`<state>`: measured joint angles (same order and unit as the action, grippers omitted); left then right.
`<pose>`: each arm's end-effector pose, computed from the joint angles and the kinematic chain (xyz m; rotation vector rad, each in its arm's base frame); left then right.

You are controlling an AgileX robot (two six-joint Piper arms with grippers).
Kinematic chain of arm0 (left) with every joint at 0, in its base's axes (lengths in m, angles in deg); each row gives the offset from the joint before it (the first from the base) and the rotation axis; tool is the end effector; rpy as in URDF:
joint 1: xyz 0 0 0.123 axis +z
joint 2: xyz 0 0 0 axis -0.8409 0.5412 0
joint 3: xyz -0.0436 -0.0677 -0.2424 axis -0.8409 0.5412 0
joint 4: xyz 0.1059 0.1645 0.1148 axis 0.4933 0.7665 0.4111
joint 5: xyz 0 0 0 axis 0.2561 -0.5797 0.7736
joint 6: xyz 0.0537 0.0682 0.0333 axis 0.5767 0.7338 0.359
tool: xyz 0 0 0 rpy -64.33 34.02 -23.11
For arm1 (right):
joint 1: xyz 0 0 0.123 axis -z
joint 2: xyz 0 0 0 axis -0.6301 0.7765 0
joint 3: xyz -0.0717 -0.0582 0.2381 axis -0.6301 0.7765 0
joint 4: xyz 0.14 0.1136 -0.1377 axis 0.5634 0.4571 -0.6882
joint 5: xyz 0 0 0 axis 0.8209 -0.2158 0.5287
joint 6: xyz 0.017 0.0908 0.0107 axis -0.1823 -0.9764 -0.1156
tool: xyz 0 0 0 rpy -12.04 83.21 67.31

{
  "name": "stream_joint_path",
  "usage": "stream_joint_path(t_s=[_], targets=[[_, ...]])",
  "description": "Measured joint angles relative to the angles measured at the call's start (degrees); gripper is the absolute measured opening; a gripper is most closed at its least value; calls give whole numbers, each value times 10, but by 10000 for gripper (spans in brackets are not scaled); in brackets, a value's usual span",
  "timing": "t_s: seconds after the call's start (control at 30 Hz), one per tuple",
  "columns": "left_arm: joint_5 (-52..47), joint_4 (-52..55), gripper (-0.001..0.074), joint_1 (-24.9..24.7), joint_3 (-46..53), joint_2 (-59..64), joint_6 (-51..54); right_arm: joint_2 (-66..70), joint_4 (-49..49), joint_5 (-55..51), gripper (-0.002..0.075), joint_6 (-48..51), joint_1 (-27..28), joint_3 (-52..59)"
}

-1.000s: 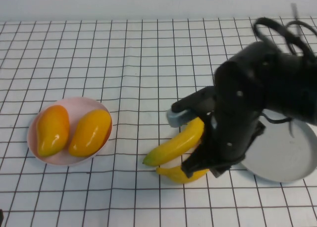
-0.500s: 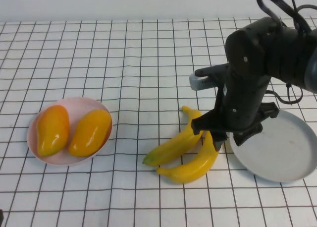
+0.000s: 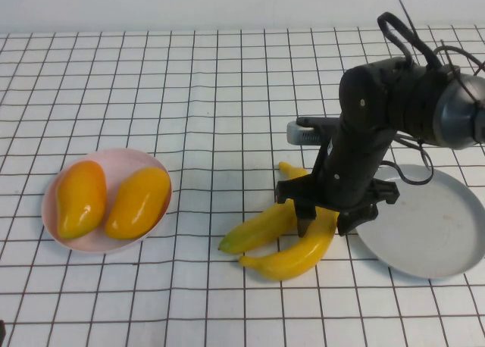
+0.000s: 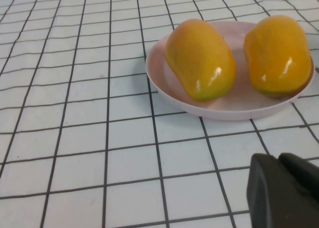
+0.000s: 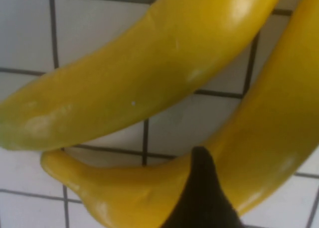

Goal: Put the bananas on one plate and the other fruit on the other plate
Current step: Put another type of fruit in the right plate

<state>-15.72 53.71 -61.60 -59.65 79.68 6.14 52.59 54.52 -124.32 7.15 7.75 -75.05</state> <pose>0.0585 -0.0071 0.1718 0.1706 1.8658 -0.0197 0.3046 0.1982 0.1909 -0.1215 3.0829 0.2517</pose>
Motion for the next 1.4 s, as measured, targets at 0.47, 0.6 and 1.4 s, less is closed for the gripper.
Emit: stream_joint_path(t_s=[0.47, 0.6, 1.4], targets=[[0, 0, -4, 0, 0, 0, 0, 30, 21, -49, 309, 79, 0, -64], [0, 0, -4, 0, 0, 0, 0, -17, -48, -65, 309, 119, 0, -81], [0, 0, -4, 0, 0, 0, 0, -5, -152, -75, 308, 334, 190, 1]])
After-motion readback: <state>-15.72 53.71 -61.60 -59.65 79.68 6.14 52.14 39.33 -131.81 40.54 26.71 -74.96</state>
